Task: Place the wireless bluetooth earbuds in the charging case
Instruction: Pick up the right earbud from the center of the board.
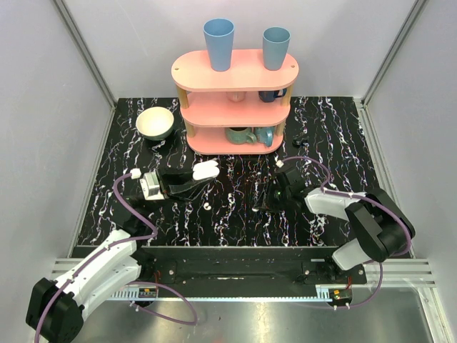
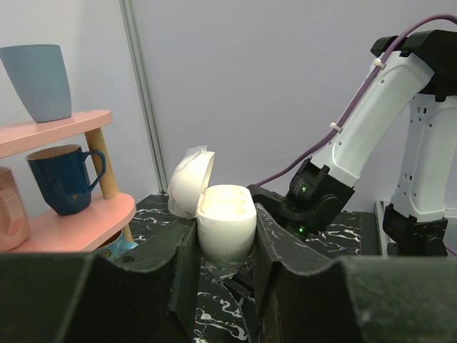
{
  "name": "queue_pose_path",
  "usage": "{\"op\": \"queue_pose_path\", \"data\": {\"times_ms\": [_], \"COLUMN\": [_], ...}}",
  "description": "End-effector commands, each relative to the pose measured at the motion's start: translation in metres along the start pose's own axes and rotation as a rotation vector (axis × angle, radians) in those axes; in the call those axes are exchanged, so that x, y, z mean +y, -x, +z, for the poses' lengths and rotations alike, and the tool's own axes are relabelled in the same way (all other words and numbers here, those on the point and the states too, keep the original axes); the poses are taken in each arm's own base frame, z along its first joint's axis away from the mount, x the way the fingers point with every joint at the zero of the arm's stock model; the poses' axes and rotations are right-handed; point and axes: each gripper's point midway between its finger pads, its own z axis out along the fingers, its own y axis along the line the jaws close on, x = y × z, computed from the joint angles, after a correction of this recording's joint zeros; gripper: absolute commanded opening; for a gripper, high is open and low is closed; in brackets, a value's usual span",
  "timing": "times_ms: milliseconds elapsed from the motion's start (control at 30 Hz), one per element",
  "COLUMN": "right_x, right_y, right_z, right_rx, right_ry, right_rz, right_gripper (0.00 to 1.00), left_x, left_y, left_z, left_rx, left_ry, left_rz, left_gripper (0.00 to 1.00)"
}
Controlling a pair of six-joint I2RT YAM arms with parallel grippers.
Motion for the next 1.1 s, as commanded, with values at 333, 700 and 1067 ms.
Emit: {"op": "queue_pose_path", "data": {"times_ms": [333,700,1067], "right_x": [0.026,0.032,0.042], "right_y": [0.020,0.022,0.025], "right_z": [0.001,0.007,-0.001], "right_rx": [-0.042,-0.025,-0.035], "right_ry": [0.066,0.084,0.112], "right_rz": [-0.002,0.005,0.010], "right_gripper": [0.29,0.26,0.12], "left_x": [-0.004,-0.004,-0.004], "left_y": [0.025,0.025,0.019], "left_z": [0.008,0.007,0.006], "left_rx": [-0.060,-0.060,-0.037], "left_ry": [-0.033,-0.029,-0.032], "left_rz": [0.064,0.064,0.072], "left_gripper": [0.00,0.00,0.00]}}
